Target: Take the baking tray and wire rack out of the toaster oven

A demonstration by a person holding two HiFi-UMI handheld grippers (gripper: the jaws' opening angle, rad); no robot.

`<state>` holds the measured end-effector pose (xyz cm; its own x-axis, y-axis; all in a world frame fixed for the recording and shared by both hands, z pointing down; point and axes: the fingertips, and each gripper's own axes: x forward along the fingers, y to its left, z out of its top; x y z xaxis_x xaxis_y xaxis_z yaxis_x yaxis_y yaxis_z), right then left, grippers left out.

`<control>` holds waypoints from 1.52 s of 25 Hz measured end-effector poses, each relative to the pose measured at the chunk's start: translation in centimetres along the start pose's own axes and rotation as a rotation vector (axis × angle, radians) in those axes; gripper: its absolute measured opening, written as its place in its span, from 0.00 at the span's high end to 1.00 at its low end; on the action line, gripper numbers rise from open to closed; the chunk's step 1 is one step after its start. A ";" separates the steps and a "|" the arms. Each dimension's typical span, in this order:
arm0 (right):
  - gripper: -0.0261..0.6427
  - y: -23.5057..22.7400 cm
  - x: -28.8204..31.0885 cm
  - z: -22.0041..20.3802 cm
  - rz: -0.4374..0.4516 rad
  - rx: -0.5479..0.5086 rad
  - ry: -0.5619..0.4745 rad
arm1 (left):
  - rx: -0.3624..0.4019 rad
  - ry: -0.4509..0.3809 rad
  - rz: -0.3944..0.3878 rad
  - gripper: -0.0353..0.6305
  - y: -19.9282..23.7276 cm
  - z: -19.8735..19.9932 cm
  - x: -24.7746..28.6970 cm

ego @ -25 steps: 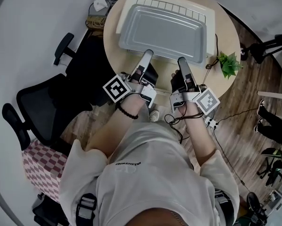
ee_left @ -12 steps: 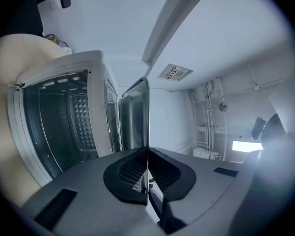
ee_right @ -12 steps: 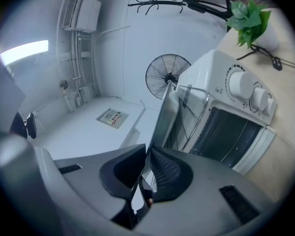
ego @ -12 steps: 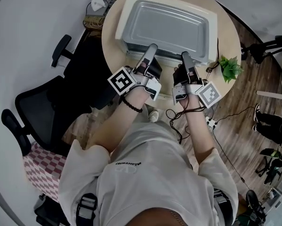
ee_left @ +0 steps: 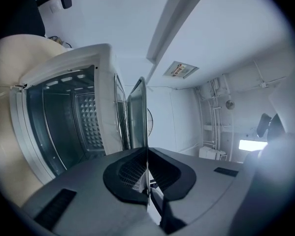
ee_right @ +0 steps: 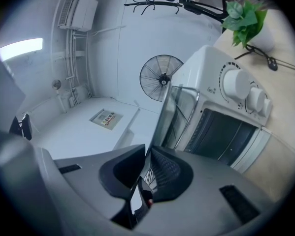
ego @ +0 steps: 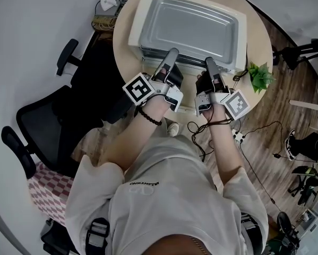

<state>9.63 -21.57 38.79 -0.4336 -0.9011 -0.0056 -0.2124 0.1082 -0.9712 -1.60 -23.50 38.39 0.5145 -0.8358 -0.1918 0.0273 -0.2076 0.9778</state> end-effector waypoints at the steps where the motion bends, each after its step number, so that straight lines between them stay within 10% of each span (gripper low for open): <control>1: 0.91 -0.1 0.0 0.0 -0.009 -0.003 0.001 | 0.009 0.002 0.007 0.93 0.1 0.0 0.0; 13: 0.83 -0.3 0.2 -0.6 -0.047 0.036 0.029 | 0.137 0.070 0.124 0.74 0.4 0.0 -0.1; 30: 0.72 -0.9 -3.5 -2.3 -0.087 -0.027 0.083 | 0.177 0.099 0.164 0.73 0.0 -1.5 -2.7; 38: 0.77 -1.2 -7.9 -1.4 -0.137 -0.273 0.061 | 0.419 0.103 0.153 0.86 -0.6 -1.3 -5.9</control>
<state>12.09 -14.03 40.37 -0.4350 -0.8890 0.1431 -0.4960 0.1040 -0.8621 -3.51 -17.79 39.05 0.5688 -0.8222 -0.0179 -0.3935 -0.2912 0.8720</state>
